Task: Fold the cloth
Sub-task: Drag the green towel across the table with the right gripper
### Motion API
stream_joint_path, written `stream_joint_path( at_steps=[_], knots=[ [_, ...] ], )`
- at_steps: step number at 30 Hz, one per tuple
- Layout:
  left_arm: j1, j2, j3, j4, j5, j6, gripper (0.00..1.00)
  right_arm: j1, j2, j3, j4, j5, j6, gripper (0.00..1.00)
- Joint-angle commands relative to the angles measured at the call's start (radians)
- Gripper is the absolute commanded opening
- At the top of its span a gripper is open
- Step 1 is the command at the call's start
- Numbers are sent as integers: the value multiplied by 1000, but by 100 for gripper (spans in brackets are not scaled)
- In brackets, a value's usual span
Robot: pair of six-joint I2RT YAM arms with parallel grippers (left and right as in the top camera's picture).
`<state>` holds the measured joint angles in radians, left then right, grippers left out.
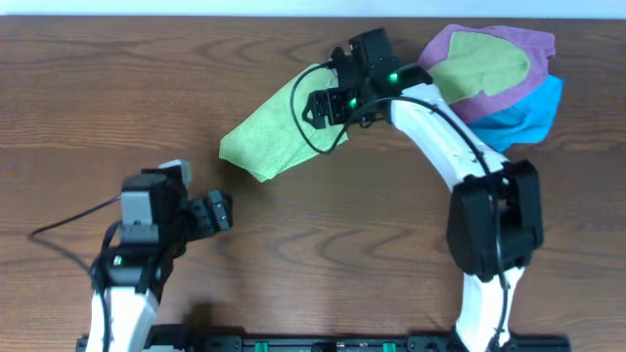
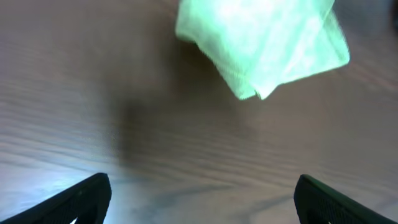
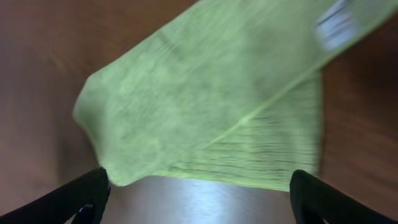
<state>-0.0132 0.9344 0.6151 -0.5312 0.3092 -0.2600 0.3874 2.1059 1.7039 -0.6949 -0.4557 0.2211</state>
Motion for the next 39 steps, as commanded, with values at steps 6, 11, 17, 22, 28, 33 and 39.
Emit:
stream_joint_path(
  at_steps=[6,11,17,22,28,33,39],
  knots=[
    [6,99,17,36,110,-10,95,99,35,-12,49,-153,34,93],
    [8,82,23,34,96,-11,95,158,51,-12,98,-101,67,92],
    [30,14,51,-11,-42,-18,95,176,94,-12,87,-106,87,92],
    [99,-54,73,-94,-162,-17,95,183,105,-12,78,-113,89,92],
    [177,-95,74,-116,-164,-13,95,185,105,-12,-23,-49,93,94],
    [199,-95,74,-123,-163,-9,95,186,105,-12,-44,-38,89,95],
    [199,-95,74,-123,-163,-10,95,194,123,-12,-2,-27,90,94]
  ],
)
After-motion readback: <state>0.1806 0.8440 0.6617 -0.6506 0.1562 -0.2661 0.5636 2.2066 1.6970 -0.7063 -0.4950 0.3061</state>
